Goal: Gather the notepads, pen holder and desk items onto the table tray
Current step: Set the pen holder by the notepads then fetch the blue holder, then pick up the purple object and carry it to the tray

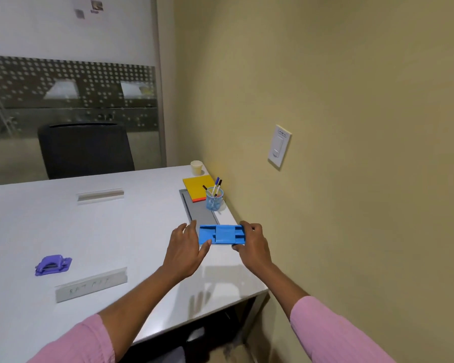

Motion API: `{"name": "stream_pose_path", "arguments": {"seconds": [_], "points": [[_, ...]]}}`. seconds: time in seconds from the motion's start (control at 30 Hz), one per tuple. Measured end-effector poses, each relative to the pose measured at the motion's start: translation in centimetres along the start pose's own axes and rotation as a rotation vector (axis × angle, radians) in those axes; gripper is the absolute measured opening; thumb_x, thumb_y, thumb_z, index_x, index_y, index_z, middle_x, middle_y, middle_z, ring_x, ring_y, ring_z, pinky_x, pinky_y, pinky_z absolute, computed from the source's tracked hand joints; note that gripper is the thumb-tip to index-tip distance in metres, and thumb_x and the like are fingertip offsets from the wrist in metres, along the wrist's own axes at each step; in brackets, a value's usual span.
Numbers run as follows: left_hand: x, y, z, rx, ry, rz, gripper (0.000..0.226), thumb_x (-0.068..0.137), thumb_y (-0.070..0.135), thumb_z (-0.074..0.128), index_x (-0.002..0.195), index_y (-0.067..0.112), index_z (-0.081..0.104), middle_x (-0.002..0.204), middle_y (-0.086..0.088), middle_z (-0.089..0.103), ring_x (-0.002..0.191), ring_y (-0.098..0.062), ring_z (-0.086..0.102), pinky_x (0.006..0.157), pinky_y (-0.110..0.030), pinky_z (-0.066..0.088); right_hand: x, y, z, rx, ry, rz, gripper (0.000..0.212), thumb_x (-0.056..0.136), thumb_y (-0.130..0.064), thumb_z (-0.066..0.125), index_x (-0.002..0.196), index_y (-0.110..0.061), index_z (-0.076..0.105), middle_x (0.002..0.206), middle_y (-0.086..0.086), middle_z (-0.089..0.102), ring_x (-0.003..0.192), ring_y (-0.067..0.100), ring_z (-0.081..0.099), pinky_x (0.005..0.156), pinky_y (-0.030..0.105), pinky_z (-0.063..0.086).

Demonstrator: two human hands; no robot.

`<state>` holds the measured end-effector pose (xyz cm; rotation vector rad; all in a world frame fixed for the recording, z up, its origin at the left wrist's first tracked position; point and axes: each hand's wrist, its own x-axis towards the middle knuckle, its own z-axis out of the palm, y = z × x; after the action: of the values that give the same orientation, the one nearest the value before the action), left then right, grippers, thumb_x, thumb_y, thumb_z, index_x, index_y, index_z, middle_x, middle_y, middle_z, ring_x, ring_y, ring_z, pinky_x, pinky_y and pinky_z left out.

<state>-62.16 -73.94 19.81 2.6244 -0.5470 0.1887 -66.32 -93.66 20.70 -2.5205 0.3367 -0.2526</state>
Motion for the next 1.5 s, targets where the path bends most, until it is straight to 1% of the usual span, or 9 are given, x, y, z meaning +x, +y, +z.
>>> {"name": "stream_pose_path", "arguments": {"seconds": [0.13,0.23,0.3,0.5,0.63,0.8,1.1,1.27,1.5], "points": [[4.1,-0.8,2.0,0.112,0.018,0.032,0.047,0.092,0.050,0.042,0.116,0.010,0.053,0.099,-0.011,0.065,0.088,-0.028,0.055,0.083,-0.039,0.043,4.9,1.3,1.9,-0.009,-0.019,-0.024,0.069,0.080,-0.017,0.076,0.140,-0.018,0.043,0.128,0.008,0.045,0.117,0.027,0.050,0.098,0.038,0.046],[7.3,-1.0,3.9,0.119,-0.015,-0.022,0.040,0.092,0.049,0.043,0.100,0.012,0.057,0.088,-0.008,0.067,0.076,-0.029,0.057,0.075,-0.041,0.044,8.8,3.1,3.6,-0.044,-0.055,-0.055,0.068,0.080,-0.020,0.076,0.140,-0.016,0.043,0.127,0.009,0.046,0.123,0.028,0.038,0.101,0.036,0.042],[9.4,-1.2,5.5,0.060,-0.024,-0.100,0.039,0.094,0.046,0.043,0.101,0.011,0.057,0.090,-0.009,0.068,0.077,-0.030,0.058,0.074,-0.041,0.044,11.6,4.1,4.6,-0.059,-0.095,-0.076,0.066,0.082,-0.020,0.074,0.140,-0.016,0.043,0.128,0.009,0.046,0.123,0.029,0.038,0.100,0.034,0.041],[14.7,-2.1,9.7,-0.109,-0.024,-0.198,0.045,0.093,0.041,0.048,0.129,0.014,0.046,0.110,-0.005,0.065,0.094,-0.025,0.060,0.085,-0.041,0.048,19.5,5.3,7.6,-0.017,-0.194,-0.069,0.067,0.083,-0.015,0.074,0.141,-0.012,0.041,0.131,0.014,0.046,0.122,0.029,0.045,0.100,0.037,0.043],[18.0,-3.8,12.3,-0.127,-0.049,-0.328,0.041,0.094,0.040,0.045,0.124,0.014,0.049,0.110,-0.007,0.064,0.099,-0.028,0.056,0.084,-0.041,0.049,22.6,6.0,9.6,-0.014,-0.246,-0.048,0.066,0.083,-0.017,0.073,0.141,-0.014,0.041,0.129,0.013,0.046,0.120,0.027,0.046,0.099,0.037,0.044],[22.1,-5.3,16.0,-0.361,-0.117,-0.511,0.036,0.093,0.027,0.051,0.123,0.009,0.052,0.114,-0.014,0.060,0.104,-0.030,0.056,0.093,-0.043,0.047,25.8,7.5,12.4,-0.025,-0.266,-0.053,0.064,0.084,-0.011,0.071,0.140,-0.011,0.041,0.127,0.014,0.045,0.119,0.027,0.045,0.099,0.033,0.043],[27.5,-8.2,21.5,-0.332,-0.250,-0.564,0.033,0.087,0.031,0.050,0.118,0.018,0.049,0.112,-0.008,0.054,0.109,-0.022,0.045,0.080,-0.028,0.033,30.9,10.2,16.9,-0.031,-0.293,-0.029,0.049,0.081,-0.006,0.068,0.127,-0.005,0.051,0.117,0.016,0.053,0.110,0.028,0.051,0.086,0.031,0.046],[28.0,-9.1,24.1,-0.337,-0.313,-0.616,0.042,0.087,0.038,0.052,0.124,0.019,0.046,0.116,-0.007,0.051,0.112,-0.023,0.042,0.088,-0.034,0.041,32.4,11.7,18.5,-0.064,-0.365,-0.013,0.059,0.080,-0.010,0.071,0.134,-0.009,0.046,0.125,0.015,0.049,0.115,0.028,0.050,0.093,0.036,0.048],[27.5,-9.8,26.0,-0.326,-0.277,-0.629,0.051,0.080,0.035,0.061,0.125,0.022,0.042,0.113,-0.004,0.049,0.107,-0.020,0.043,0.087,-0.037,0.049,33.7,12.0,20.4,-0.012,-0.415,0.058,0.064,0.081,-0.005,0.073,0.138,-0.008,0.044,0.129,0.014,0.047,0.117,0.023,0.051,0.093,0.026,0.046]]}}
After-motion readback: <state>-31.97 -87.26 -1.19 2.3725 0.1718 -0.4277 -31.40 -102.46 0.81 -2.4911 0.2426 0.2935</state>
